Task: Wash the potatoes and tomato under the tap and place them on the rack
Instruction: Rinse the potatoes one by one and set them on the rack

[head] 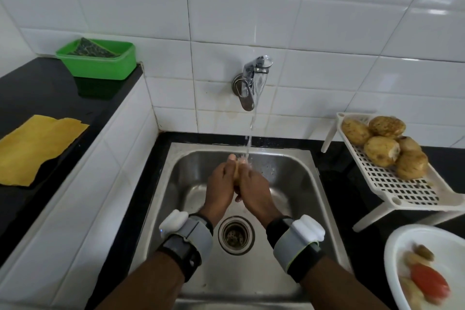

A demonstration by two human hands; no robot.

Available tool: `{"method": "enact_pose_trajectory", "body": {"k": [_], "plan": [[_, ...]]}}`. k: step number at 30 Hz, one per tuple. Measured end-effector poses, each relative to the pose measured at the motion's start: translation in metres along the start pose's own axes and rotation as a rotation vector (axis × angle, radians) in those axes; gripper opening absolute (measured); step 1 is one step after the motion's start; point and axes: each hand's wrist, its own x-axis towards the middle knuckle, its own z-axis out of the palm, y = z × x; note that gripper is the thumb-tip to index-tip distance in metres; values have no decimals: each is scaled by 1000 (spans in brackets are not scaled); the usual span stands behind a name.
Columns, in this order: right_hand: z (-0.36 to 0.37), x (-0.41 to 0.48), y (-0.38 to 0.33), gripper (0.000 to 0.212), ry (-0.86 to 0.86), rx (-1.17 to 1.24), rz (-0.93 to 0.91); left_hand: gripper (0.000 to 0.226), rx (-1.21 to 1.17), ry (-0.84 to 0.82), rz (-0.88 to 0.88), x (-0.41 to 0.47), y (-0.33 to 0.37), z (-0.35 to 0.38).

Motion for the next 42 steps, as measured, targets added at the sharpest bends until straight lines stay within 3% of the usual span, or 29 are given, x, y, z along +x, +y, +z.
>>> {"method": "enact_pose_trajectory", "body": {"k": [3, 7, 13, 17, 21, 25, 30, 36, 39, 42], "plan": [[6, -3, 5, 36, 72, 20, -97, 51, 74, 39, -33, 7, 11, -1], [1, -5, 5, 29, 53, 37, -22, 41, 90, -6, -32, 10, 9, 1], [-10, 14, 11, 46, 71, 307, 180, 18, 22, -248, 82, -11, 10, 1], [-14, 10, 3, 50, -20, 285, 231, 26, 117, -120, 171, -11, 7, 0], [-7, -5, -5, 62, 34, -21, 50, 42, 133, 14, 56, -2, 5, 4], [4, -12, 7, 46, 131, -113, -113, 40, 114, 107, 9, 8, 9, 9], [6, -14, 9, 42, 161, 49, -41, 34, 92, 2, -47, 9, 21, 9], [-3, 0, 6, 70, 106, 268, 163, 30, -83, -152, 1, -4, 9, 0], [-12, 7, 8, 60, -17, 433, 300, 23, -197, -229, 25, -10, 4, -5], [-16, 7, 7, 61, -102, 384, 312, 27, -194, -230, 41, -12, -1, -7]]}}
